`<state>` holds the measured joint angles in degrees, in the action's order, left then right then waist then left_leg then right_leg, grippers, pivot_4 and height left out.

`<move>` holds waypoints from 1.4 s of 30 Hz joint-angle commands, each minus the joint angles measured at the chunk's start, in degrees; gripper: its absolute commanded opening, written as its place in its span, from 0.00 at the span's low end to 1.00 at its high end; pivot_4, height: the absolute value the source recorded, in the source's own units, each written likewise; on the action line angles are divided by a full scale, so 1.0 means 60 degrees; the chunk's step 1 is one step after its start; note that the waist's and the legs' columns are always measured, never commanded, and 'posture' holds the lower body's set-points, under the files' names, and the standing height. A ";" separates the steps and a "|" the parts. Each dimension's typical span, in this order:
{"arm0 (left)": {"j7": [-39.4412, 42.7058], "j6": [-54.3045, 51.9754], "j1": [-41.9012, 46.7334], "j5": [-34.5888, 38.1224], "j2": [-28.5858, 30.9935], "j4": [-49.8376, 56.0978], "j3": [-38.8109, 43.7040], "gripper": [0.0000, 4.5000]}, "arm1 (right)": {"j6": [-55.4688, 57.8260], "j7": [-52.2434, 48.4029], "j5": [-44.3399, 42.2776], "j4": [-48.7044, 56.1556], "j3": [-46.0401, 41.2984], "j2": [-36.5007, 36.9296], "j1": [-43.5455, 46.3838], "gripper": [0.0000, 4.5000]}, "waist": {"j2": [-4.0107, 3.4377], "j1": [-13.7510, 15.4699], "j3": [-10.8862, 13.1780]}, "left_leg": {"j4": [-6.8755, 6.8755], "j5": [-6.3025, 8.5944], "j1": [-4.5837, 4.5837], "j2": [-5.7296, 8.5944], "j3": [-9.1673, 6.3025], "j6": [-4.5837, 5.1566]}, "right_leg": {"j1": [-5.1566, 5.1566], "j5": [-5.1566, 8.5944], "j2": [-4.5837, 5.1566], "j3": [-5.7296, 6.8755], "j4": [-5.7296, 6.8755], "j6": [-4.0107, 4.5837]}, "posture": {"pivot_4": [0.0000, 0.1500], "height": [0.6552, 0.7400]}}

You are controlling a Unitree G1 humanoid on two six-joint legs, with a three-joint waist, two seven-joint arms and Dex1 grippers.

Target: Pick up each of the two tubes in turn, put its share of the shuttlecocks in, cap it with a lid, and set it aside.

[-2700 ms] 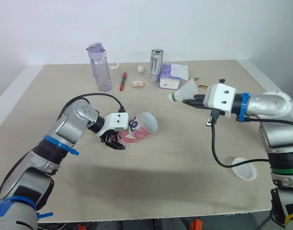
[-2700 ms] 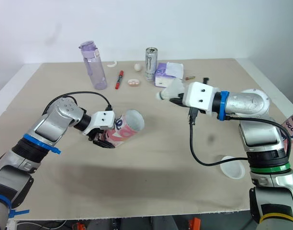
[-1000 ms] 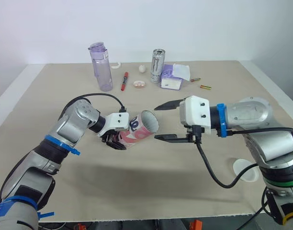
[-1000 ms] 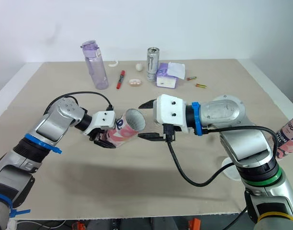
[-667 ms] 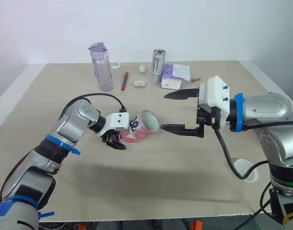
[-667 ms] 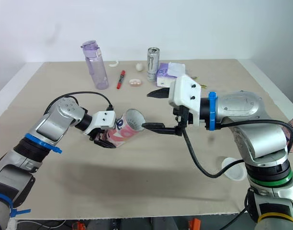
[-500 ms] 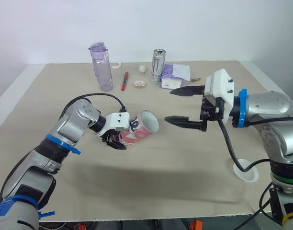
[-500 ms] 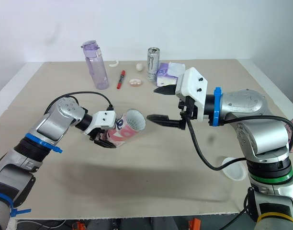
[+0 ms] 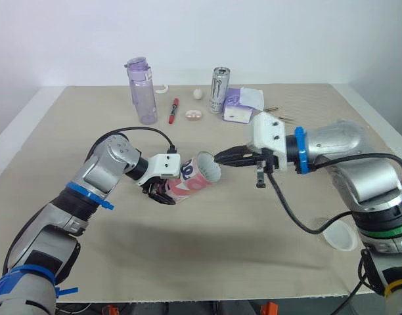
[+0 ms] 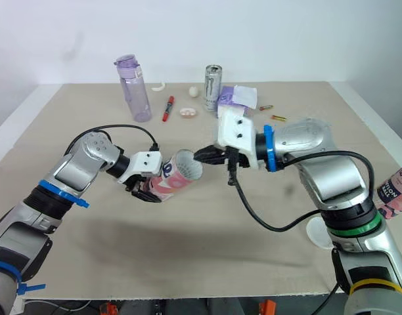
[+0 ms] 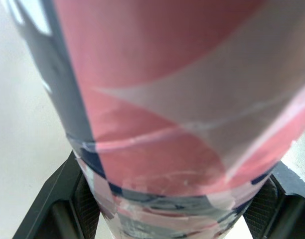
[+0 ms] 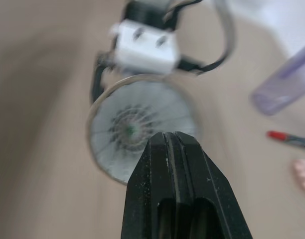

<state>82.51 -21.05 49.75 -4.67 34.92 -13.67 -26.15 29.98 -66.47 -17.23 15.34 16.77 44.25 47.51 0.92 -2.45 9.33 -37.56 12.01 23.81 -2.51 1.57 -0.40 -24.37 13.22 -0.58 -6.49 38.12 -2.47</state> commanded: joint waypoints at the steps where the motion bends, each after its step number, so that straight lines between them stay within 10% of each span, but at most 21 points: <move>1: -0.0084 0.0068 0.0026 -0.0201 -0.0163 -0.0011 -0.0255 0.70 | -0.0170 -0.0374 0.0598 -0.0368 0.0634 -0.0295 0.0824 0.01 | 0.0000 0.0013 0.0000 | 0.0000 0.0000 0.0001 0.0000 -0.0002 0.0000 | -0.0001 0.0000 0.0000 0.0001 0.0001 0.0000 | 1.00 1.00; 42: -0.0142 -0.0108 -0.0167 -0.0289 -0.0358 0.0142 -0.0188 0.70 | -0.0046 -0.2863 0.3160 -0.4775 0.2795 -0.3435 0.3147 0.01 | -0.0001 -0.0052 -0.0017 | -0.0008 -0.0001 -0.0073 -0.0014 -0.0001 0.0001 | 0.0052 -0.0007 -0.0012 0.0008 0.0021 0.0011 | 1.00 1.00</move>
<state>82.46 -21.80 49.51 -6.21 34.15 -13.84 -25.95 29.35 -83.59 1.99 -13.70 32.89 25.34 66.78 0.91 -2.76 9.22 -37.60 12.01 23.38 -2.60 1.57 -0.40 -24.06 13.17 -0.66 -6.44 38.25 -2.40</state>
